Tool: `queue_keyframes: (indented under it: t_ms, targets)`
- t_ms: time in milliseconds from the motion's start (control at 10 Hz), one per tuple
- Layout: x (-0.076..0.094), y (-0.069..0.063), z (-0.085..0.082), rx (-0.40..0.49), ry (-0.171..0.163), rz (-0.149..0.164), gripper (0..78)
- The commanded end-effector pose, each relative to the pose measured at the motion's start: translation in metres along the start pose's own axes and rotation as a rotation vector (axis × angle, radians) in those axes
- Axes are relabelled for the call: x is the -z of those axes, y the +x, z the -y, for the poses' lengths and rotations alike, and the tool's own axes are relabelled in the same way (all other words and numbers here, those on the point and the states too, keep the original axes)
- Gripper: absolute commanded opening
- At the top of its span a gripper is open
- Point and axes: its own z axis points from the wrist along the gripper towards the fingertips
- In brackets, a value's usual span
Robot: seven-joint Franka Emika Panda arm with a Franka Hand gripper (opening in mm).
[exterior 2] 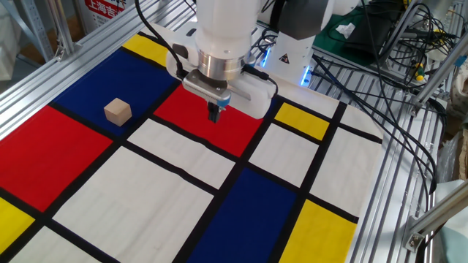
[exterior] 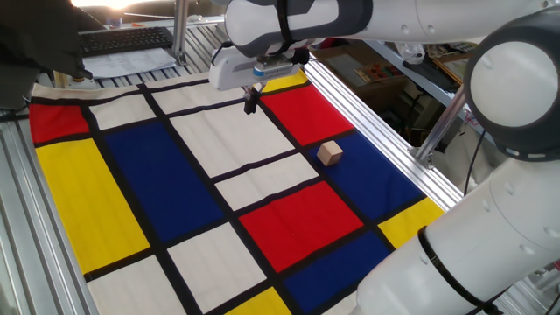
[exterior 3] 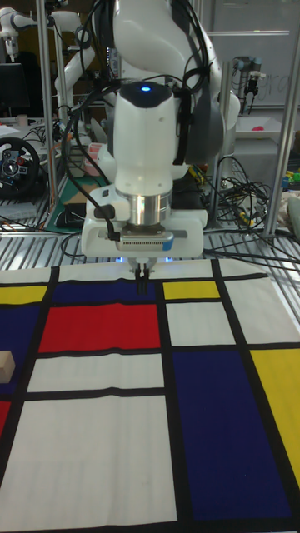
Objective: Pick up the small block on the left and move it to the right
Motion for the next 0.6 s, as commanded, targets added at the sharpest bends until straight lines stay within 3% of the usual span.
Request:
queue_keyframes:
  t_ms: [100, 600]
  targets:
    - [0.0042, 0.0039, -0.0054, -0.006, 0.008, 0.000, 0.0]
    - [0.0050, 0.0079, -0.0104, -0.010, 0.012, -0.001, 0.0]
